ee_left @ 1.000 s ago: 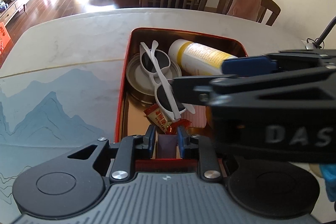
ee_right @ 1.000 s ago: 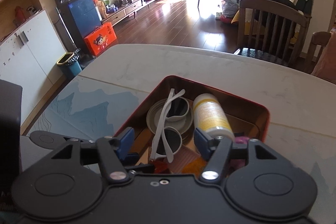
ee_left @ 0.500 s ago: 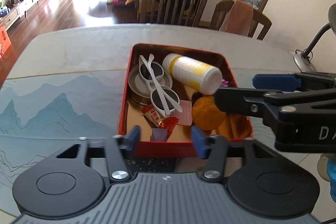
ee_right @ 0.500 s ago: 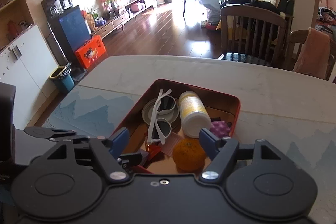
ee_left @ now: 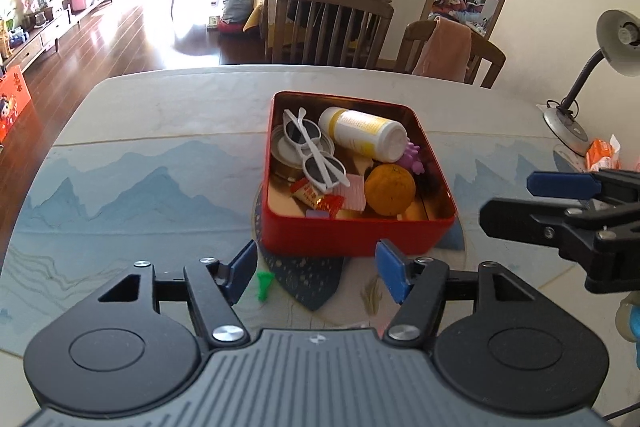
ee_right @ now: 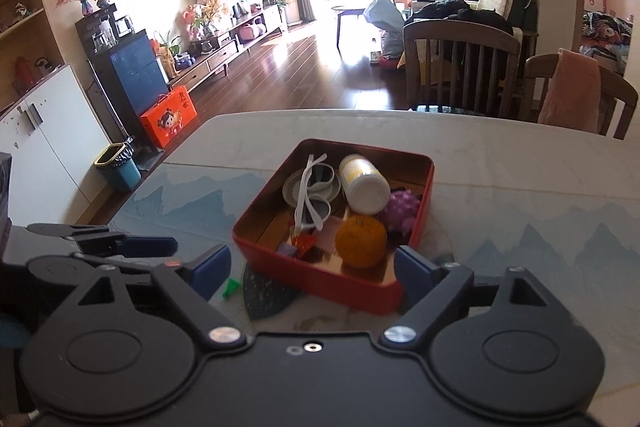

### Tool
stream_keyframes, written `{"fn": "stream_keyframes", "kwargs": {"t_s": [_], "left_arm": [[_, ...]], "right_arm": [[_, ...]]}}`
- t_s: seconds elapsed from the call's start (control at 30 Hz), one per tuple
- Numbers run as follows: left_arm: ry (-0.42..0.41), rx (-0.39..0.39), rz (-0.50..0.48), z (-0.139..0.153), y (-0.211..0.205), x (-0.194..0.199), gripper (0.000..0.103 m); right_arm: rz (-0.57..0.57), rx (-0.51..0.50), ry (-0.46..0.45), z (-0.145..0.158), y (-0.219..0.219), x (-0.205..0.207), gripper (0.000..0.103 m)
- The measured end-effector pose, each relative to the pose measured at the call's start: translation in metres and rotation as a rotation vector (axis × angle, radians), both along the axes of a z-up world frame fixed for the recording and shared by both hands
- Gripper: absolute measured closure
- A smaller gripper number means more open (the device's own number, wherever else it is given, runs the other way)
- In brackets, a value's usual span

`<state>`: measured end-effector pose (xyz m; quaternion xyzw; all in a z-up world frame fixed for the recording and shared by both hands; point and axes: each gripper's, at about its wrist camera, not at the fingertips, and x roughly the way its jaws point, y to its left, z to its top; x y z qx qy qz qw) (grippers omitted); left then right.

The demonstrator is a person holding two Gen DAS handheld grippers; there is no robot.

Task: Organize rigid objects
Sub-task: 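Move both tools back toward the roll-on bottle and pink marker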

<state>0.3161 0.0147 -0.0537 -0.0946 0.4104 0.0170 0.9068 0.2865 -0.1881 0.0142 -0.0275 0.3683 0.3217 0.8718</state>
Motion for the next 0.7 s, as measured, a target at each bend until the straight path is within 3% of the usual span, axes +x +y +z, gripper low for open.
{"fn": "stream_keyframes", "kwargs": {"t_s": [0.2, 0.27, 0.5, 0.7], "left_arm": [[-0.019, 0.005, -0.008, 0.004, 0.0, -0.027, 0.038], [-0.033, 0.003, -0.004, 0.006, 0.001, -0.037, 0.031], [-0.068, 0.007, -0.01, 0.004, 0.001, -0.067, 0.02], [-0.062, -0.003, -0.018, -0.01, -0.003, -0.083, 0.02]], "right_arm": [[-0.022, -0.008, -0.01, -0.008, -0.008, -0.024, 0.003], [-0.031, -0.012, -0.017, -0.011, -0.008, -0.032, 0.0], [-0.056, -0.036, -0.018, -0.027, -0.01, -0.051, 0.0], [-0.07, -0.074, -0.001, -0.048, -0.01, -0.057, 0.0]]}}
